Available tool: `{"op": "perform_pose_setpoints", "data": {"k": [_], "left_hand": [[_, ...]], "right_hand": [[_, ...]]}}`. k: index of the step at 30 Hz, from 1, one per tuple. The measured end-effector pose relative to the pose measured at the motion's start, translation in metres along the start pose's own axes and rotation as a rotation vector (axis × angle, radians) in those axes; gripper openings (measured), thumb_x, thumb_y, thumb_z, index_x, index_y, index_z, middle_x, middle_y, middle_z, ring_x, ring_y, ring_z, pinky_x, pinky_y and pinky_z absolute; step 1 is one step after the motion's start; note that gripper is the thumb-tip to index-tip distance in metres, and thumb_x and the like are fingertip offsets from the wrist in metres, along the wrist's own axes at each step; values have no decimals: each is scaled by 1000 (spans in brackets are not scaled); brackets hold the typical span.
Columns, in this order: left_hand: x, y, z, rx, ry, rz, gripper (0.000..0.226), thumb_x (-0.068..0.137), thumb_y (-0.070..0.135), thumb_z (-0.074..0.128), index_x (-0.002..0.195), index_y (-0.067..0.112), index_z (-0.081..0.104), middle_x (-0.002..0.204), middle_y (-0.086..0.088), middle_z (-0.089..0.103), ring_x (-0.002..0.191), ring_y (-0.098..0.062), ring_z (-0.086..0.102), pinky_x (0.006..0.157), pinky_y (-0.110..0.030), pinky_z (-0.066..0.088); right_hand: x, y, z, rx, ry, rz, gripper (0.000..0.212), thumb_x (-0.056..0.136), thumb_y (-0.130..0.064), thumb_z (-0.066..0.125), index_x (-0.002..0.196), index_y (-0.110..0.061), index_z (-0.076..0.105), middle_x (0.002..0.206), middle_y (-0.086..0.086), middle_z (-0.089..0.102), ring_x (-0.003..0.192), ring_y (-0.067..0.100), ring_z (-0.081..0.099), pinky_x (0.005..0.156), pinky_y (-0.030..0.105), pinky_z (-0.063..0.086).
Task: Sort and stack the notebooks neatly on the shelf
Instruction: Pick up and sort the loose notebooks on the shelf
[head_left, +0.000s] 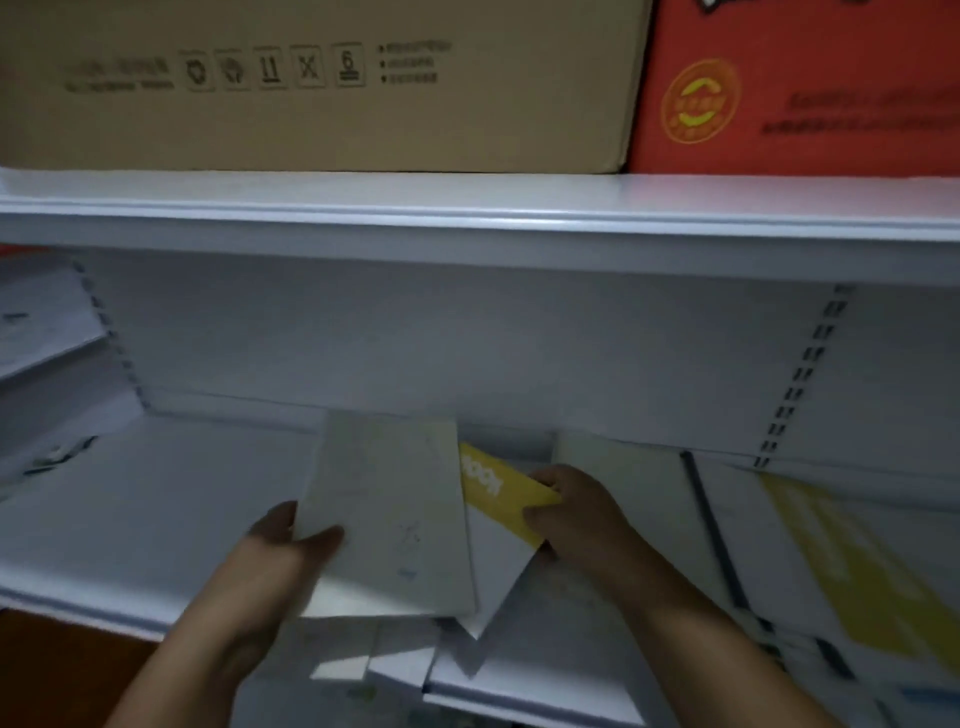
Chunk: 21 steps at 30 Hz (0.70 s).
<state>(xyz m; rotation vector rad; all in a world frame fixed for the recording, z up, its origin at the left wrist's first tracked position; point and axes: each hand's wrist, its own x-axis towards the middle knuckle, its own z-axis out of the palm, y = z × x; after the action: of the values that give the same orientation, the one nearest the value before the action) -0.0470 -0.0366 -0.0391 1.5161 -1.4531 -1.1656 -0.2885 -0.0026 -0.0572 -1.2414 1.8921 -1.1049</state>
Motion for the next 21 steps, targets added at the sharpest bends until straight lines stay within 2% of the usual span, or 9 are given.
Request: {"op": "perform_pose_setpoints", "data": {"k": [2, 4, 7, 9, 12, 14, 16, 18, 21], "left_hand": [[-2, 20, 31, -188, -76, 21, 16, 86, 3, 57, 102, 7, 59, 89, -11, 66, 73, -24, 59, 60, -28, 44], [-3, 37, 70, -289, -148, 34, 15, 87, 5, 56, 102, 10, 58, 87, -7, 64, 72, -19, 58, 61, -26, 43], [-7, 59, 126, -352, -288, 56, 15, 88, 6, 55, 97, 17, 59, 86, -1, 64, 74, -16, 59, 65, -26, 45], [-7, 64, 159, -280, -345, 91, 18, 88, 5, 56, 102, 15, 58, 87, -4, 65, 75, -17, 59, 67, -26, 46], [3, 46, 199, 101, -243, 175, 33, 82, 8, 64, 114, 4, 58, 110, -18, 65, 96, -30, 61, 82, -36, 49], [6, 31, 211, 351, -162, 206, 44, 78, 16, 67, 119, 3, 56, 122, -21, 59, 113, -36, 54, 95, -42, 45], [7, 26, 213, 380, -146, 203, 60, 76, 22, 70, 130, 6, 47, 132, -21, 51, 123, -38, 45, 104, -43, 37], [8, 26, 209, 362, -144, 191, 73, 77, 26, 70, 139, 8, 36, 141, -19, 43, 131, -36, 38, 110, -41, 28], [13, 22, 191, 391, -142, 201, 65, 81, 34, 66, 137, 13, 41, 143, -15, 43, 133, -31, 37, 114, -36, 25]], "right_hand": [[-16, 15, -36, 187, 147, 50, 22, 76, 0, 54, 75, -21, 58, 75, 3, 59, 68, 22, 59, 60, 36, 53], [-31, 32, -74, 355, 273, 69, 22, 81, 3, 53, 79, -19, 57, 78, 5, 59, 67, 19, 58, 50, 27, 50], [-53, 60, -128, 467, 493, 77, 17, 86, 5, 53, 86, -12, 57, 81, 9, 61, 67, 19, 59, 41, 18, 49], [-65, 81, -156, 481, 605, 122, 14, 87, 4, 54, 96, -7, 55, 87, 10, 60, 69, 21, 59, 42, 20, 52], [-77, 119, -183, 243, 726, 259, 18, 84, -3, 59, 98, -11, 54, 98, 16, 60, 74, 29, 60, 56, 35, 52], [-81, 138, -188, -85, 659, 374, 15, 80, -16, 62, 94, -16, 58, 101, 16, 63, 78, 26, 57, 66, 32, 47], [-82, 150, -186, -401, 527, 483, 25, 74, -35, 58, 93, -21, 64, 106, 14, 61, 88, 26, 56, 74, 30, 45], [-80, 150, -185, -622, 486, 538, 41, 77, -42, 56, 111, -20, 63, 131, 10, 52, 114, 32, 49, 94, 38, 45], [-75, 132, -176, -578, 594, 356, 50, 77, -39, 64, 121, -17, 60, 140, 11, 46, 127, 36, 39, 104, 44, 37]]}}
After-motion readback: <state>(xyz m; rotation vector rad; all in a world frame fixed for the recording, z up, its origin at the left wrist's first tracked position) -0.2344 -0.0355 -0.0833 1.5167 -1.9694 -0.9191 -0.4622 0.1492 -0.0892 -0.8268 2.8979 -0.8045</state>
